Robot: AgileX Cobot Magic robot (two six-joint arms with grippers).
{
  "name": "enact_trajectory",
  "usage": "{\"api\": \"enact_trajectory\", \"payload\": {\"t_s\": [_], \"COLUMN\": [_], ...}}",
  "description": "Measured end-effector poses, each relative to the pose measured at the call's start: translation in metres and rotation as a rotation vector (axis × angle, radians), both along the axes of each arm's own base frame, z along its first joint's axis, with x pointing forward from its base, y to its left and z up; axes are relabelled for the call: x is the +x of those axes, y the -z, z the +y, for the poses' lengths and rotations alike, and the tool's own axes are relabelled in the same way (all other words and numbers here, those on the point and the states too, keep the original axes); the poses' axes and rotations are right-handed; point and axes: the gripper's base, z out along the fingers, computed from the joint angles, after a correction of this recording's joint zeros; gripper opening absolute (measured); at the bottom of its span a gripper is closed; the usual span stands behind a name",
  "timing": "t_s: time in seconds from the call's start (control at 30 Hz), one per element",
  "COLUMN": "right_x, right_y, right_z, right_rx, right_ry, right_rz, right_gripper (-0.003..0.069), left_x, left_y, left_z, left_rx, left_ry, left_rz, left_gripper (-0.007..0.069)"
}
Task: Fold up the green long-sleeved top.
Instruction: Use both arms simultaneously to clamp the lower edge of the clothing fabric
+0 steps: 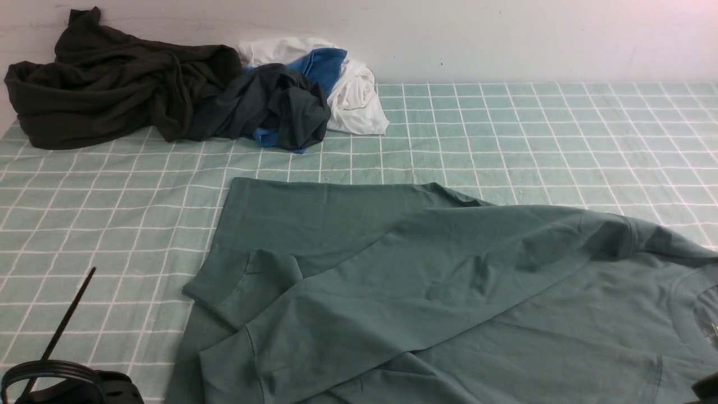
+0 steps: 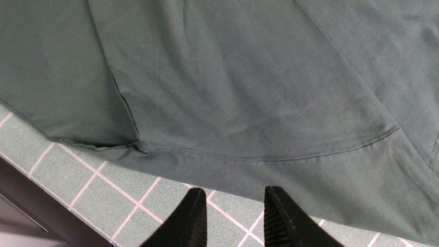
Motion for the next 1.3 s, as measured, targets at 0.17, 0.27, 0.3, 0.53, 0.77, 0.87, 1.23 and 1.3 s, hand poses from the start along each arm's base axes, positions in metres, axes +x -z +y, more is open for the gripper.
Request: {"api": "enact_trajectory", "payload": {"t_s": [0.17,0.27,0.3,0.53,0.77,0.87,1.23,1.3], "right_x": [0.000,0.000,0.000,0.000,0.000,-0.001,0.002,0.006], "right_y": [0.000,0.000,0.000,0.000,0.000,0.000,0.006,0.020], "right_z": [0.000,0.000,0.000,0.000,0.000,0.000,0.007,0.009], "right_rx": [0.001,0.002,0.002,0.002,0.002,-0.001,-0.058,-0.103], "right_ry": [0.000,0.000,0.000,0.000,0.000,0.000,-0.233,-0.321], "right_rz": [0.000,0.000,0.000,0.000,0.000,0.007,0.003,0.044], "right_gripper": [0.0231,0.0231,0.0231,0.0231,0.0231,0.0231,0.0309,0.0376], "left_x": [0.001,0.001,0.001,0.003,0.010,0.012,0.010,0.010], "left_y": [0.006,0.009,0.010,0.009,-0.003,-0.008,-0.023,-0.024], "left_z": [0.002,0.003,0.003,0.000,-0.008,-0.010,-0.003,-0.002], "left_rx": [-0.007,0.005,0.004,-0.009,-0.022,-0.002,0.037,0.035], "left_ry": [0.027,0.027,0.025,-0.048,-0.119,-0.134,-0.178,-0.181], "left_rz": [-0.035,-0.028,-0.028,-0.043,-0.062,-0.052,-0.036,-0.039], "left_gripper": [0.0459,0.0411,0.0392,0.0199,0.0033,0.0008,0.0008,0.0008]}}
